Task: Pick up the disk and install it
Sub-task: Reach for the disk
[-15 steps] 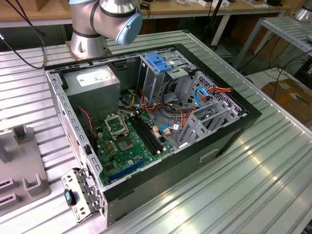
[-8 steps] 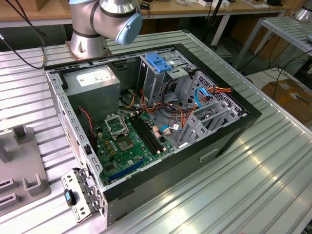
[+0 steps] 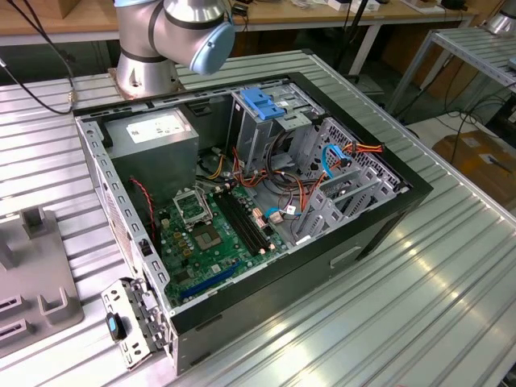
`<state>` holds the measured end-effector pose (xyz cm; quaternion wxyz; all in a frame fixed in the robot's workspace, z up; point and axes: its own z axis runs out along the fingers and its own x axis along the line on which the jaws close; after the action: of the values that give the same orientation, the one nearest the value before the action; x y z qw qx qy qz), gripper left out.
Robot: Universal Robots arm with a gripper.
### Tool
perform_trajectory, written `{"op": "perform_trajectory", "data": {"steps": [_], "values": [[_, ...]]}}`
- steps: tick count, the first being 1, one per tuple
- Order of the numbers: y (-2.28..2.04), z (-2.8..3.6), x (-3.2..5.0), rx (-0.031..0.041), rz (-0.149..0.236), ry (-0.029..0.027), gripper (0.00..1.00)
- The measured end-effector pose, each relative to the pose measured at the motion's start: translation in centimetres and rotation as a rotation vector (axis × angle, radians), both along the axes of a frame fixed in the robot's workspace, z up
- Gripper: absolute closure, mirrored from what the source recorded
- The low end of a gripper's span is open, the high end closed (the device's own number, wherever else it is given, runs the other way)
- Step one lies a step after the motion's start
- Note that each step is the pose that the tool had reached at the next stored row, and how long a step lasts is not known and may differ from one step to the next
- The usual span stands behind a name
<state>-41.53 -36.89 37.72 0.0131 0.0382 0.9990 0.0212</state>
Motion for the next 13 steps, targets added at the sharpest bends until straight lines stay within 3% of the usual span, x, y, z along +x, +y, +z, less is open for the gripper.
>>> {"op": "perform_trajectory", "data": {"steps": [2,13], "values": [[0.2,-0.12,-0.08,-0.0002,0.0,-0.0003,0.89],[0.22,-0.15,-0.19,-0.0003,0.0,0.0,0.89]]}}
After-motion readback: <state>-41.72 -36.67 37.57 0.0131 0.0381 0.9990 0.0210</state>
